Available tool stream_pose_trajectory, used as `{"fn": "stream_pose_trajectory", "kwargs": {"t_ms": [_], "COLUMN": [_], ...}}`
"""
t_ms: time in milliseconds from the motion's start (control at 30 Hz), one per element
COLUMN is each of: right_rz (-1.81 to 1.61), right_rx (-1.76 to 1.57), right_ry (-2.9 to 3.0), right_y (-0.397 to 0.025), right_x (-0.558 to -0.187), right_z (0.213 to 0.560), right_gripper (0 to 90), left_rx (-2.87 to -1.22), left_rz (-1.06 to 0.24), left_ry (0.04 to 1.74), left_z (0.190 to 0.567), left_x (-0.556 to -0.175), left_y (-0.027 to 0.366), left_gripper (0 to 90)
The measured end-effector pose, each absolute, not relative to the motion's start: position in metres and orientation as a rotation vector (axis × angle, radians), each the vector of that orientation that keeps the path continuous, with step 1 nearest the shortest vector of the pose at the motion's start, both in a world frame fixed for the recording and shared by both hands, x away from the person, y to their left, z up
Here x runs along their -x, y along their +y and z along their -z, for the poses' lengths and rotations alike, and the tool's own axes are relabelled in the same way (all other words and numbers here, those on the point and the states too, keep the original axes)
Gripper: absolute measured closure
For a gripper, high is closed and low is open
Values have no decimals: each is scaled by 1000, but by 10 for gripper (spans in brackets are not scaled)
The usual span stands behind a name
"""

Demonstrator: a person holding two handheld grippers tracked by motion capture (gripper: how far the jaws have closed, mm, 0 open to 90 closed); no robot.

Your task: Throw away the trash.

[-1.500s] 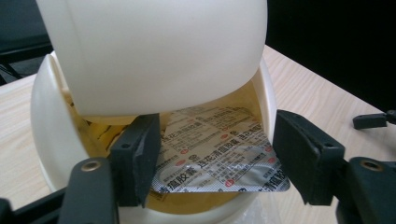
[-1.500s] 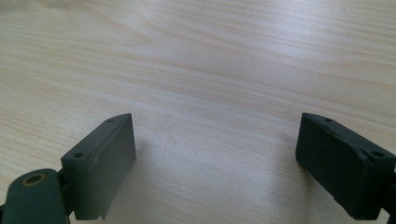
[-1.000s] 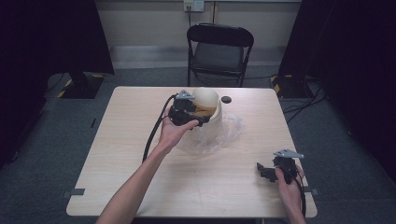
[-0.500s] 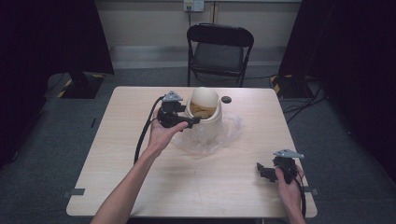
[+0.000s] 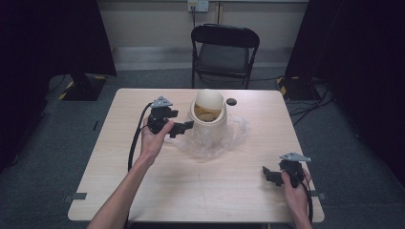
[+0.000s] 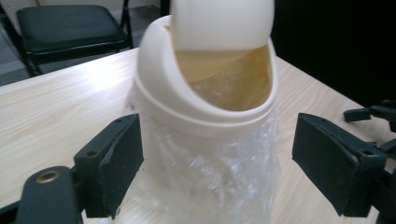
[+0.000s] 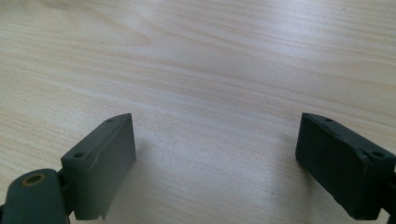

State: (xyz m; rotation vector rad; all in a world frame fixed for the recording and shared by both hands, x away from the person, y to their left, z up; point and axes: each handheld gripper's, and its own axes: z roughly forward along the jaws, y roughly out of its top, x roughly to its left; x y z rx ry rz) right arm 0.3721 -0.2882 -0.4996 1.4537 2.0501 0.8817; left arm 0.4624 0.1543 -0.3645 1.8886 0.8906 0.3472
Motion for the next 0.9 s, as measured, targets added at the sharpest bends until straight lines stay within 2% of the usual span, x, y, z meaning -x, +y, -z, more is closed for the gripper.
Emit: {"fn": "stream_pose_trajectory", "kwargs": {"t_ms": [300, 767, 900], "right_rz": [-882, -882, -882], "right_rx": [-1454, -1454, -1454], "right_ry": [2050, 2050, 2050], "right_y": [-288, -288, -288], "right_x": [-372, -372, -372], "right_z": [500, 500, 500], "right_gripper": [112, 112, 112], "left_rx": [-1882, -1876, -1898], "left_rz": [-408, -417, -471], "left_ry": [926, 971, 999], "left_z": [372, 383, 396], "left_x": [-440, -409, -397], "left_y": [187, 223, 236], "left_gripper": [158, 159, 160]}}
